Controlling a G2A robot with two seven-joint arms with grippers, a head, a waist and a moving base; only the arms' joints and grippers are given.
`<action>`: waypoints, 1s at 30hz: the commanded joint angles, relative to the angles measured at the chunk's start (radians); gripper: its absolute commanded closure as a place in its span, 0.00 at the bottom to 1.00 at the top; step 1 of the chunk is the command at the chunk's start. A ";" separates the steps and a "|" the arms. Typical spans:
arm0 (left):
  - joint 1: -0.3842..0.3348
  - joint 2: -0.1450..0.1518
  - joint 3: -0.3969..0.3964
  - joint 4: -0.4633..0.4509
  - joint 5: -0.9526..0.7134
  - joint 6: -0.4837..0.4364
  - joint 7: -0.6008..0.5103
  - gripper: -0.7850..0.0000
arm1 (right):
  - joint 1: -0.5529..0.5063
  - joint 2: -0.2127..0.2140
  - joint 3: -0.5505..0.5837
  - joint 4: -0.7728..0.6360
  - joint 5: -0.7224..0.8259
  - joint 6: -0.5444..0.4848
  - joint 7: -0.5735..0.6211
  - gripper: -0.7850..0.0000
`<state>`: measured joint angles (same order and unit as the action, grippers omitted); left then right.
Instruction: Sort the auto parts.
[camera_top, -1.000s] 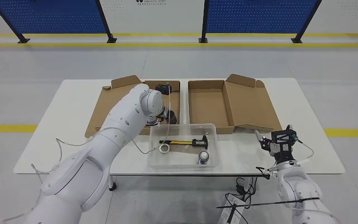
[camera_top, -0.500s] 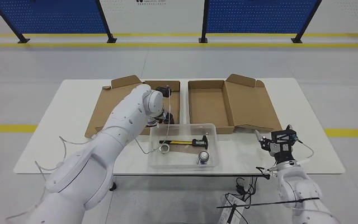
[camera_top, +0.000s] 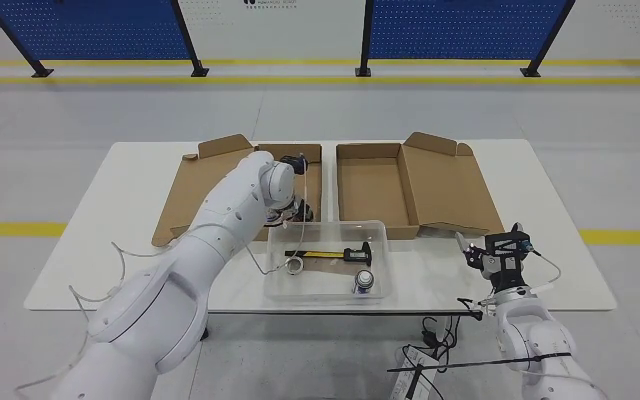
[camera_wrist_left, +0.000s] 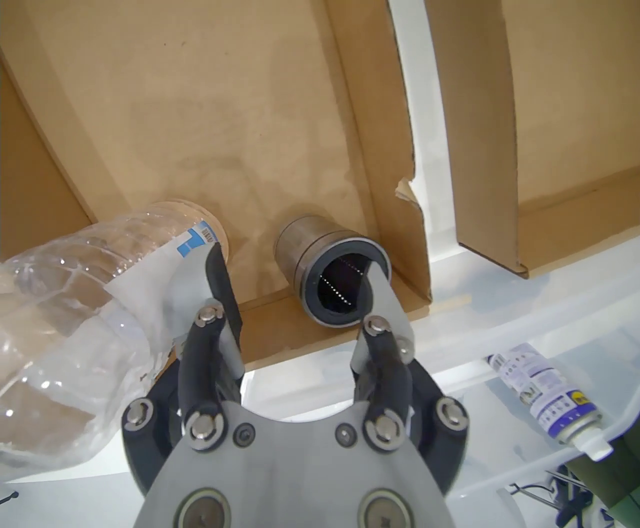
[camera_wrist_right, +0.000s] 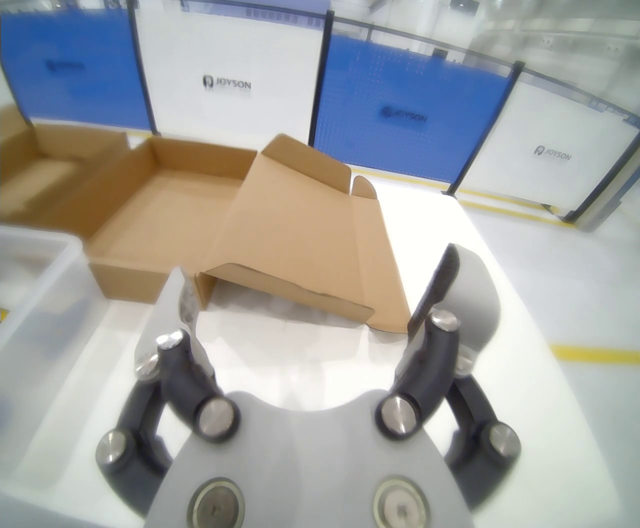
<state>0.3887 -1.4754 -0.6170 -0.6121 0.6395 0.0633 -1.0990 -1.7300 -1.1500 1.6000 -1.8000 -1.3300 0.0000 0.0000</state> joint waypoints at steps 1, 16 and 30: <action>-0.004 -0.001 -0.005 -0.006 -0.001 -0.006 0.002 0.00 | 0.000 0.000 0.000 0.000 0.000 0.000 0.000 0.00; 0.018 0.043 -0.076 -0.259 0.055 -0.063 -0.038 0.00 | 0.000 0.000 0.000 0.000 0.000 0.000 0.000 0.00; 0.281 0.158 -0.261 -0.886 0.014 -0.241 -0.283 0.00 | 0.000 0.000 0.000 0.000 0.000 0.000 0.000 0.00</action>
<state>0.6484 -1.3227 -0.8719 -1.4542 0.6701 -0.1560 -1.3547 -1.7300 -1.1500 1.6000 -1.8000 -1.3300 0.0000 0.0000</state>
